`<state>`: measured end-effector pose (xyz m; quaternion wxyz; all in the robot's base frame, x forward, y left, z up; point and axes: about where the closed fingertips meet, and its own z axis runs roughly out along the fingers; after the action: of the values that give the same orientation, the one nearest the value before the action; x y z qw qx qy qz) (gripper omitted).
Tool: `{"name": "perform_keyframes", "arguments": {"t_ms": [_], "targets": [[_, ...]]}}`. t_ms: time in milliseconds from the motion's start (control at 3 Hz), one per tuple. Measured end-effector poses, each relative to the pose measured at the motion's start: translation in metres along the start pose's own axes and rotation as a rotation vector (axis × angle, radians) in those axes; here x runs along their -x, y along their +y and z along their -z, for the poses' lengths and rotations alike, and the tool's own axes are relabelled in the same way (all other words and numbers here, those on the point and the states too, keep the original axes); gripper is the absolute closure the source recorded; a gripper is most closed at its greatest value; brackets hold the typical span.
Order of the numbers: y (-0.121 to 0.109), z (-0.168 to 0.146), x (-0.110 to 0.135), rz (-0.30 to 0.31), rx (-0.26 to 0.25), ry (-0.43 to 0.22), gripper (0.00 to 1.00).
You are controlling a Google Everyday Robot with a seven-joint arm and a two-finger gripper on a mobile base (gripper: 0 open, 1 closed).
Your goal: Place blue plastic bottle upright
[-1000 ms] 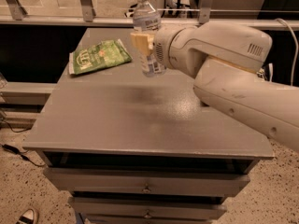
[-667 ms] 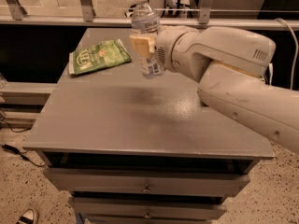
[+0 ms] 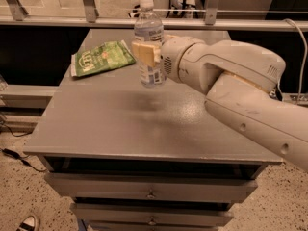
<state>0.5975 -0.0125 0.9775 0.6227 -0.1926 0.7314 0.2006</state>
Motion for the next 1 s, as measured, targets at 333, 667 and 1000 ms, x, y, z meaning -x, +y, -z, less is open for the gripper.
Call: {"name": "perform_keyframes", "arguments": {"t_ms": [333,667,1000], "targets": [[0.002,0.003,-0.017,-0.025,0.025,-0.012,1.0],[0.002,0.005,-0.034,-0.038,0.038,-0.024,1.0],[-0.006,-0.001,-0.041,-0.046,0.054,-0.081,1.0]]}}
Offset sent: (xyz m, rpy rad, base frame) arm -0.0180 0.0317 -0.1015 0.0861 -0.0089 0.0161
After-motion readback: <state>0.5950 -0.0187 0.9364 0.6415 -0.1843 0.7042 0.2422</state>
